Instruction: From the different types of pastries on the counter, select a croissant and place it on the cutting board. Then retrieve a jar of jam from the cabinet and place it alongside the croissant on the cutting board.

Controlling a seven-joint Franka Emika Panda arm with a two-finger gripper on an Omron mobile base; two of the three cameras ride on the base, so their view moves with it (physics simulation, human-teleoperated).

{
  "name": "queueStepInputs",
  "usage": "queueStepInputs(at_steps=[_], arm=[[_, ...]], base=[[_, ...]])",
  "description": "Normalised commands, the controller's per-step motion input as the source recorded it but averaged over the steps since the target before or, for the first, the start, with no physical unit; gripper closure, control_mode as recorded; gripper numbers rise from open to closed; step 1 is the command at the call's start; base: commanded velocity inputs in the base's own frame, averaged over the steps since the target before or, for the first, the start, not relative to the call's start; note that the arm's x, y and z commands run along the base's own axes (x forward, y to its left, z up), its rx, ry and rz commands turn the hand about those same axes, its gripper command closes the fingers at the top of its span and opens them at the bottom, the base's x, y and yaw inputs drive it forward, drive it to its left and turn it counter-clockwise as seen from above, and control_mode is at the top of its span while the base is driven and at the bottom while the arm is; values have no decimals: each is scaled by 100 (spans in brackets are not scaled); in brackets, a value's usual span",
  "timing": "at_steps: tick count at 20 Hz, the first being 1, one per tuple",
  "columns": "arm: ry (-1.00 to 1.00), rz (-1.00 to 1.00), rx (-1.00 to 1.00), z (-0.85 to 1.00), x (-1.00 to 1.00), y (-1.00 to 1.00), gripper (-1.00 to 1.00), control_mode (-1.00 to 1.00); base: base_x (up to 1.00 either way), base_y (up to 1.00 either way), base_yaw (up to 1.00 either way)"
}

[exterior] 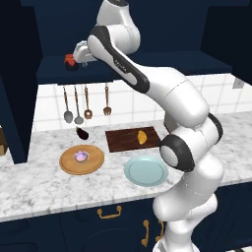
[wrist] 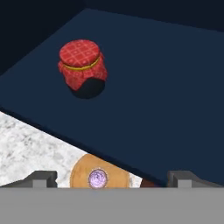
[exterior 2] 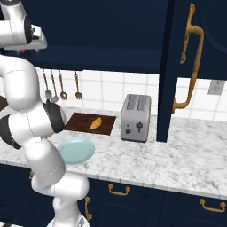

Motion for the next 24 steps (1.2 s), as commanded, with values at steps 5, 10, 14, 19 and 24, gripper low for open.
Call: queueStepInputs(at_steps=[5, 10, 14, 19, 24], arm=[[-7, 2, -5, -4, 22, 24, -100, -100], [-16, 2, 0, -2, 11, 21, -100, -100], [-12, 3, 0, -7, 3, 17, -100, -100], [-22, 6, 0, -42, 0, 23, -100, -100], [-14, 0, 3, -19, 0, 2, -100, -100]], base=[[0, 0, 0], [0, 0, 0], [0, 0, 0], [0, 0, 0], [0, 0, 0]])
